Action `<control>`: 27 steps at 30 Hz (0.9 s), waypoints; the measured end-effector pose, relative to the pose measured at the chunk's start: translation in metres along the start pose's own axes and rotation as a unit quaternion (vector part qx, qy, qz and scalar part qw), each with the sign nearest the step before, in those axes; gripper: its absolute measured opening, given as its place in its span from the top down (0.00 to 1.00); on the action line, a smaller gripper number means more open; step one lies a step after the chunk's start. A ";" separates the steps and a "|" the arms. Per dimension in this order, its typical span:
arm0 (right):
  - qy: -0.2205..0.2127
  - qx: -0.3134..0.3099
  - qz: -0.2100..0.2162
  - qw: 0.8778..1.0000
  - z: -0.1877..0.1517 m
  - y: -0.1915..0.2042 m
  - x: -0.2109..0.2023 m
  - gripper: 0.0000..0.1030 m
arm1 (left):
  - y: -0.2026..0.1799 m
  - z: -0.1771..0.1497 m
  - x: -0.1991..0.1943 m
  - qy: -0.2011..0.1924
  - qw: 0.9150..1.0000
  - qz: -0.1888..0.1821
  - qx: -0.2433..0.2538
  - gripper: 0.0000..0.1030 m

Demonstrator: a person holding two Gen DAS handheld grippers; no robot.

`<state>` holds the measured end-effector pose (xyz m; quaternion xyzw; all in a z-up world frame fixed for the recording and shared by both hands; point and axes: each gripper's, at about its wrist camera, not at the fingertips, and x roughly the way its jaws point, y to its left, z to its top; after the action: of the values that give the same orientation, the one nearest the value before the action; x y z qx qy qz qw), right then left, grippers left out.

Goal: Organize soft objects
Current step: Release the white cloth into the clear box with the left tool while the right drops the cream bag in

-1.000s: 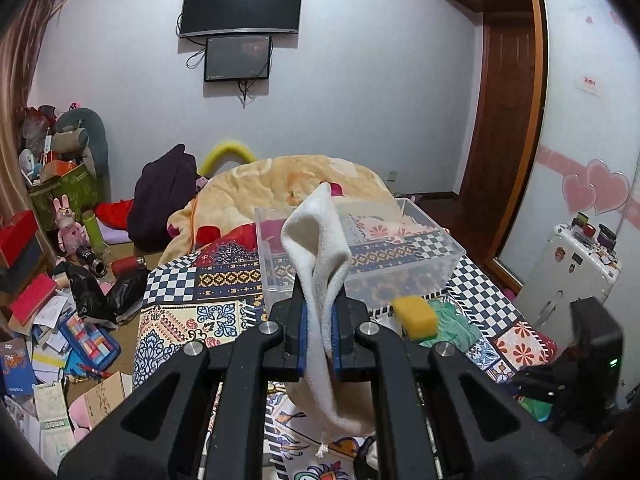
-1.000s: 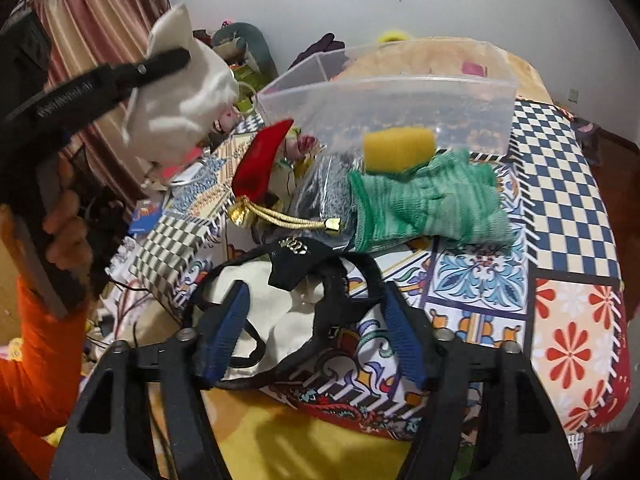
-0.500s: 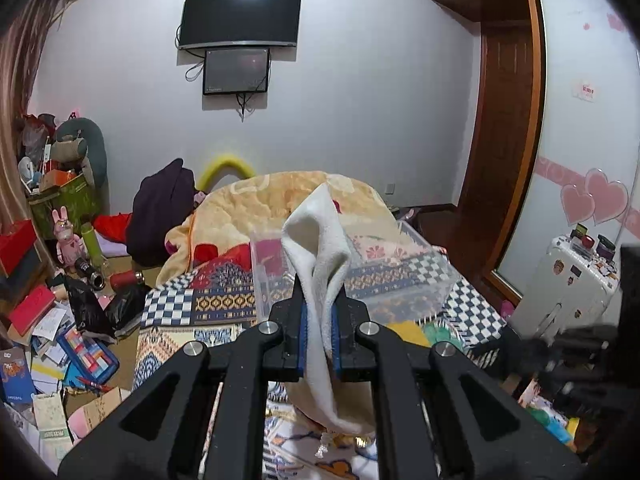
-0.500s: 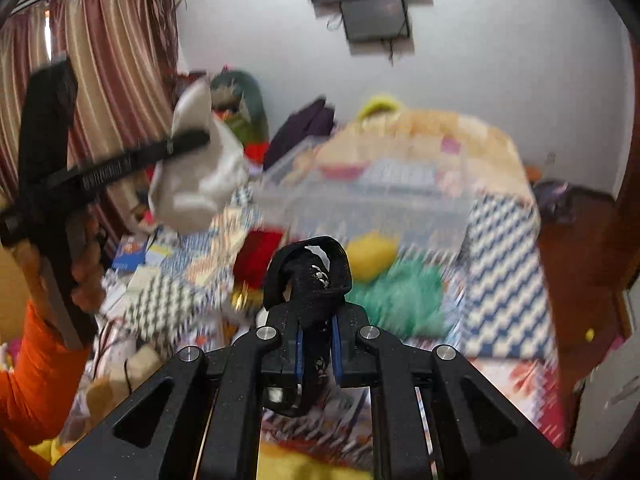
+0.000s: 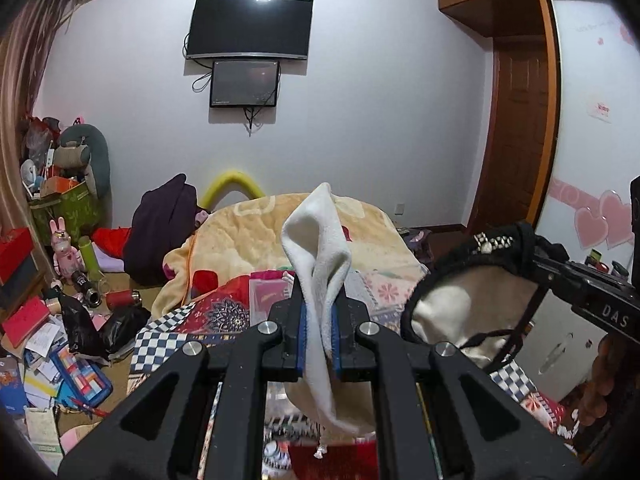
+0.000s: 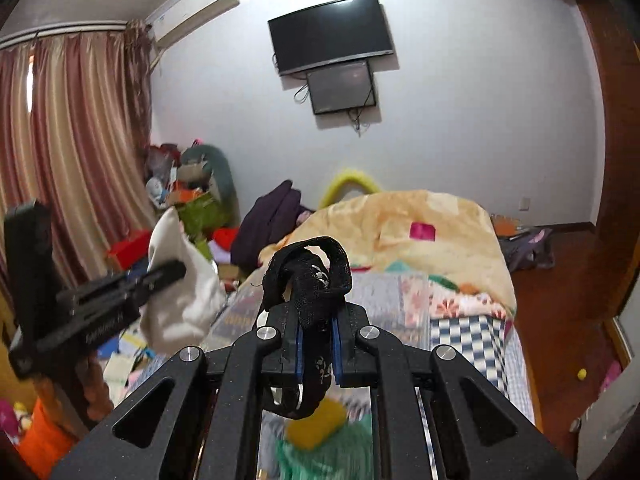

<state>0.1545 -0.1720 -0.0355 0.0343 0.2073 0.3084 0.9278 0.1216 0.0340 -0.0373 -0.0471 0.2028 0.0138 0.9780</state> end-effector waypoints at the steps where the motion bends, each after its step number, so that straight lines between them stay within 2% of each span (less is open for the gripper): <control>1: -0.001 0.003 -0.002 1.000 0.001 0.000 0.006 0.91 | 0.001 0.001 0.005 0.000 1.000 0.002 -0.001 0.92; 5: 0.011 0.023 -0.009 1.000 -0.001 -0.008 0.028 0.91 | 0.007 0.001 0.032 0.011 1.000 0.010 -0.008 0.92; 10: 0.041 0.035 -0.019 0.998 -0.010 -0.016 0.052 0.91 | 0.017 -0.003 0.067 0.037 0.999 -0.010 -0.031 0.92; 14: 0.081 0.036 -0.020 0.996 -0.017 -0.022 0.075 0.91 | 0.021 -0.011 0.102 0.091 0.995 -0.023 -0.037 0.92; 19: 0.116 0.026 -0.038 0.992 -0.024 -0.025 0.092 0.90 | 0.022 -0.030 0.135 0.163 0.985 -0.039 -0.037 0.92; 23: 0.129 0.022 -0.062 0.989 -0.027 -0.032 0.095 0.89 | 0.018 -0.038 0.143 0.189 0.981 -0.038 -0.026 0.92; 26: 0.141 0.019 -0.070 0.987 -0.029 -0.035 0.095 0.87 | 0.014 -0.039 0.142 0.193 0.981 -0.032 -0.012 0.84; 27: 0.143 0.020 -0.069 0.987 -0.029 -0.037 0.094 0.84 | 0.013 -0.039 0.139 0.191 0.981 -0.028 -0.008 0.77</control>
<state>0.2316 -0.1481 -0.1033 -0.0062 0.3455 0.2415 0.9068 0.2335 0.0438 -0.1292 -0.0625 0.3839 -0.0210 0.9210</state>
